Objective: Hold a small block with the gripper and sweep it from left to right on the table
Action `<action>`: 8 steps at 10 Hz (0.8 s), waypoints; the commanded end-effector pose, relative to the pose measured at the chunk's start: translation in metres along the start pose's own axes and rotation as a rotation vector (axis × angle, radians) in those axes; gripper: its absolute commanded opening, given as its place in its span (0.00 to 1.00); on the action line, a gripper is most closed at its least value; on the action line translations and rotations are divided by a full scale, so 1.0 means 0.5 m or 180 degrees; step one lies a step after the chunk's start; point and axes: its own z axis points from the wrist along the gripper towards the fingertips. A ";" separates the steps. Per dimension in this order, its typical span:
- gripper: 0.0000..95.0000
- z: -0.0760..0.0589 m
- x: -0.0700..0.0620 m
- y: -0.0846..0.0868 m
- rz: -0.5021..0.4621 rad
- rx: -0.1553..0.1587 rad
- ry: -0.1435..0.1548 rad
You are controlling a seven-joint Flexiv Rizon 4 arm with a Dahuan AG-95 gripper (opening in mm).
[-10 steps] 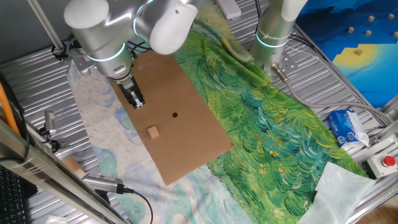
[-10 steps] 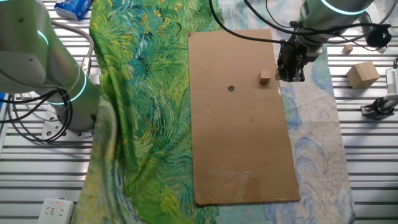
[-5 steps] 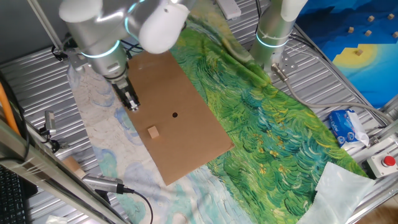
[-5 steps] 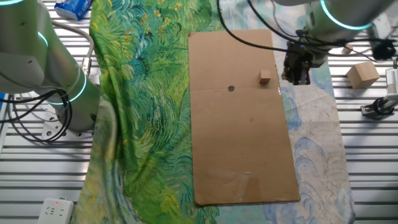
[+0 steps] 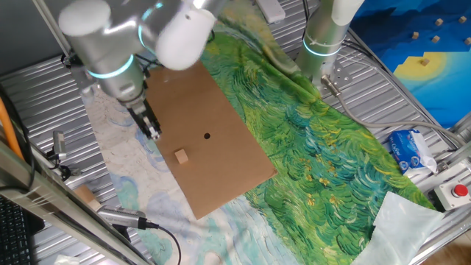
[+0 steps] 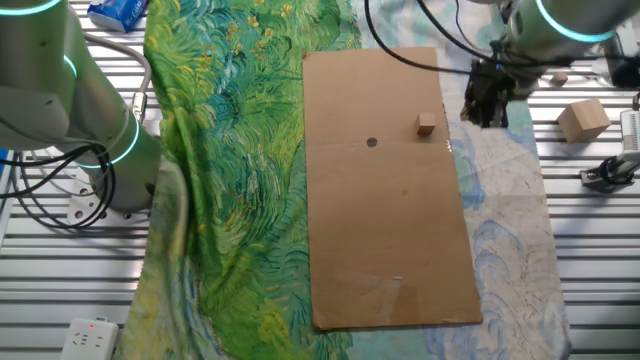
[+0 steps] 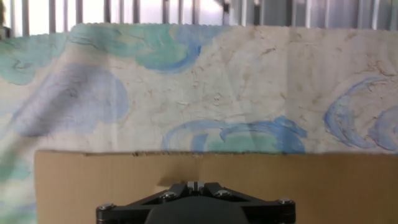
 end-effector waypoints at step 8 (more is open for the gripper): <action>0.00 0.041 -0.037 0.062 0.0183 0.0094 0.0000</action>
